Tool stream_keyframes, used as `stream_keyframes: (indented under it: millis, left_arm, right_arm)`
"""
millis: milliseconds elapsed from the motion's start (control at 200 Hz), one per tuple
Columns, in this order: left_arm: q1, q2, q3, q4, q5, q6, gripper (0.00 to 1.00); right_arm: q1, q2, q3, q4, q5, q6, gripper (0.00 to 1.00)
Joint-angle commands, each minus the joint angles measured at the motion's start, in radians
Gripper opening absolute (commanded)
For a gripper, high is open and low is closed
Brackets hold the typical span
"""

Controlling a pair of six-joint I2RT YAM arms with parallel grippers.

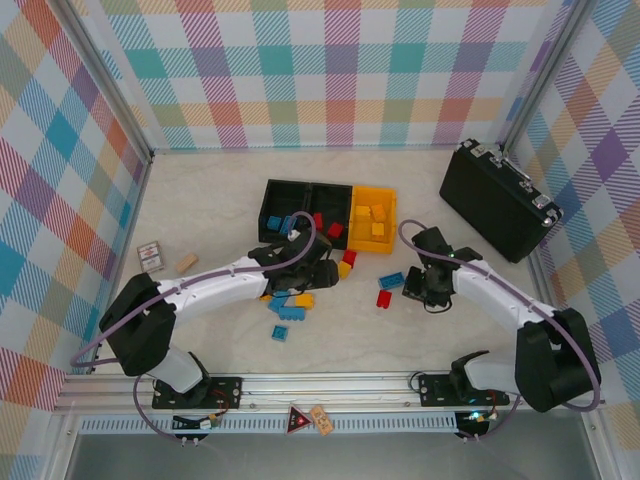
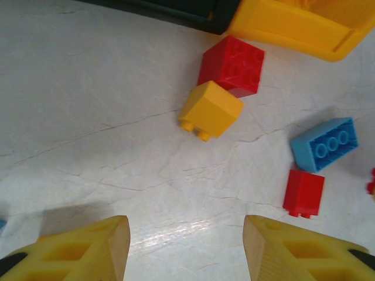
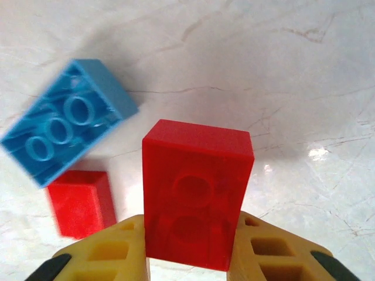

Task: Sort the legos into containers by color
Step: Pick up the lego from the middle-right of the table, then place the lego in the container.

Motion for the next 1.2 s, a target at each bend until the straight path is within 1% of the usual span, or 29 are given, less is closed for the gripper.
stream_keyframes:
  millis: [0, 160, 360, 515, 585, 735, 910, 1090, 1195]
  left_arm:
    - [-0.015, -0.056, -0.042, -0.015, -0.064, -0.054, 0.54]
    - [-0.01, -0.114, -0.112, -0.046, -0.109, -0.12, 0.54]
    - [-0.007, -0.219, -0.203, -0.081, -0.148, -0.183, 0.54]
    - [-0.004, -0.313, -0.26, -0.119, -0.183, -0.224, 0.54]
    - [-0.003, -0.352, -0.281, -0.132, -0.193, -0.238, 0.55]
    - [-0.003, -0.412, -0.313, -0.159, -0.208, -0.263, 0.56]
    - [-0.002, -0.448, -0.336, -0.165, -0.213, -0.275, 0.56]
    - [-0.003, -0.451, -0.343, -0.158, -0.207, -0.283, 0.56]
    - [-0.003, -0.454, -0.344, -0.159, -0.206, -0.282, 0.56]
  right_arm:
    - [0.011, -0.021, 0.074, -0.042, -0.026, -0.034, 0.25]
    - [0.06, 0.042, 0.184, -0.023, -0.039, -0.057, 0.25]
    - [0.156, 0.211, 0.387, -0.006, -0.042, -0.099, 0.25]
    - [0.193, 0.348, 0.548, -0.017, -0.065, -0.131, 0.26]
    - [0.21, 0.412, 0.625, -0.027, -0.071, -0.147, 0.26]
    - [0.223, 0.535, 0.786, -0.07, -0.076, -0.177, 0.26]
    - [0.223, 0.699, 0.987, -0.15, -0.07, -0.205, 0.28]
    - [0.223, 0.863, 1.191, -0.229, -0.028, -0.226, 0.29]
    - [0.222, 0.938, 1.281, -0.259, -0.001, -0.226, 0.29]
